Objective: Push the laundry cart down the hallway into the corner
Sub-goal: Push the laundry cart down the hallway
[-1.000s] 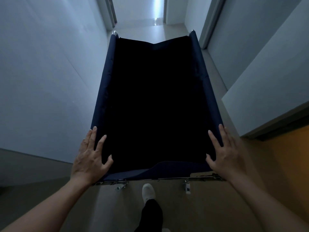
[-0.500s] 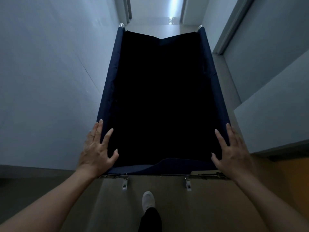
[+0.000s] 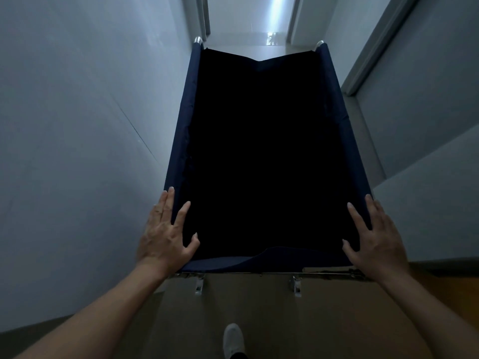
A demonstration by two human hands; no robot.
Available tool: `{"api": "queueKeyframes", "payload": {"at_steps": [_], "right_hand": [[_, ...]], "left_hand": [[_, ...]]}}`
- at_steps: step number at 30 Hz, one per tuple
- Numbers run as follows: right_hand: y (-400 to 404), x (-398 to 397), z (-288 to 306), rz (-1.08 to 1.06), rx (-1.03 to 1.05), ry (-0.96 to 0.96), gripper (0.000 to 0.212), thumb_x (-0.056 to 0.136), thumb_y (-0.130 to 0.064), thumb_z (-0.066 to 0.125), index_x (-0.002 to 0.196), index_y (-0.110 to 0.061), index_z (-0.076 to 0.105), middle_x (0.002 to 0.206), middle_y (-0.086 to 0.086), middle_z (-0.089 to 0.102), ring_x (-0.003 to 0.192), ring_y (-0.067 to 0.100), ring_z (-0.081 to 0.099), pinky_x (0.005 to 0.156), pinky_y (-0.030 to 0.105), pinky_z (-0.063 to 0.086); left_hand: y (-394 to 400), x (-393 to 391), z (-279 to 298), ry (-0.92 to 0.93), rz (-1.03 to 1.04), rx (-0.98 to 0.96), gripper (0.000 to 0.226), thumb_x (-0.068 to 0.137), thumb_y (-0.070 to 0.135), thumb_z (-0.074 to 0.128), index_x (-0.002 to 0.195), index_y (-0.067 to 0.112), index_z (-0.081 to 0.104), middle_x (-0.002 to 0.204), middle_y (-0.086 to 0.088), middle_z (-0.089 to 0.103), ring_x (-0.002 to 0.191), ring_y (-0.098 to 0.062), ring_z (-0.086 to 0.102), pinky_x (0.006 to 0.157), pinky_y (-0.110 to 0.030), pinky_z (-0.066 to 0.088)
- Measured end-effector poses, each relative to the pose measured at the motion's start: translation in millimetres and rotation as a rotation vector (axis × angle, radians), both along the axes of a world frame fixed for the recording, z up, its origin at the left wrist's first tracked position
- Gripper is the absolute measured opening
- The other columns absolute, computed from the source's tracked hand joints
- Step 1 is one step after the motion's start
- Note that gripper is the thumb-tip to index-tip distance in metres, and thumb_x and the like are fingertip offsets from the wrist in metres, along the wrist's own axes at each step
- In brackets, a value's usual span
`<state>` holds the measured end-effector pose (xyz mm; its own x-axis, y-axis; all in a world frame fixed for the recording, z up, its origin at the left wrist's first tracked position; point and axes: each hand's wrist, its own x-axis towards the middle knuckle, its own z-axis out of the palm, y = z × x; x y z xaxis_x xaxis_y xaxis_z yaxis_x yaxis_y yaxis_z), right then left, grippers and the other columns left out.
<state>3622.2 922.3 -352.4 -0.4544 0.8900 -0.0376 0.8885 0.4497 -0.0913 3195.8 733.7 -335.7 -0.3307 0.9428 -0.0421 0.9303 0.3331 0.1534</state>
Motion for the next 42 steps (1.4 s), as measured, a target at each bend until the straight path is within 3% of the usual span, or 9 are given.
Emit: {"api": "queueKeyframes", "payload": {"at_steps": [18, 24, 42], "right_hand": [[147.8, -58.9, 9.6, 0.031, 0.004, 0.015, 0.09, 0.088, -0.027, 0.079, 0.163, -0.011, 0.033, 0.173, 0.023, 0.018, 0.153, 0.047, 0.034, 0.121, 0.063, 0.034], [198.7, -67.5, 13.4, 0.041, -0.022, 0.035, 0.088, 0.087, -0.023, 0.08, 0.161, -0.01, 0.036, 0.172, 0.024, 0.021, 0.152, 0.049, 0.036, 0.117, 0.064, 0.039], [343.2, -110.0, 12.0, 0.046, -0.033, 0.02, 0.087, 0.087, -0.029, 0.082, 0.161, -0.012, 0.039, 0.173, 0.021, 0.018, 0.155, 0.046, 0.032, 0.12, 0.062, 0.035]], "left_hand": [[144.4, -41.8, 11.2, -0.06, 0.061, -0.009, 0.078, 0.083, 0.042, 0.053, 0.152, 0.007, 0.042, 0.17, -0.019, 0.014, 0.158, -0.035, 0.015, 0.125, -0.05, 0.023], [187.9, -42.4, 11.9, -0.048, 0.072, -0.001, 0.081, 0.083, 0.052, 0.038, 0.148, 0.006, 0.048, 0.168, -0.022, 0.019, 0.155, -0.039, 0.022, 0.121, -0.055, 0.03], [324.0, -83.4, 10.0, -0.035, 0.075, 0.003, 0.084, 0.081, 0.056, 0.037, 0.147, 0.006, 0.05, 0.168, -0.022, 0.019, 0.156, -0.039, 0.02, 0.123, -0.056, 0.025]]}}
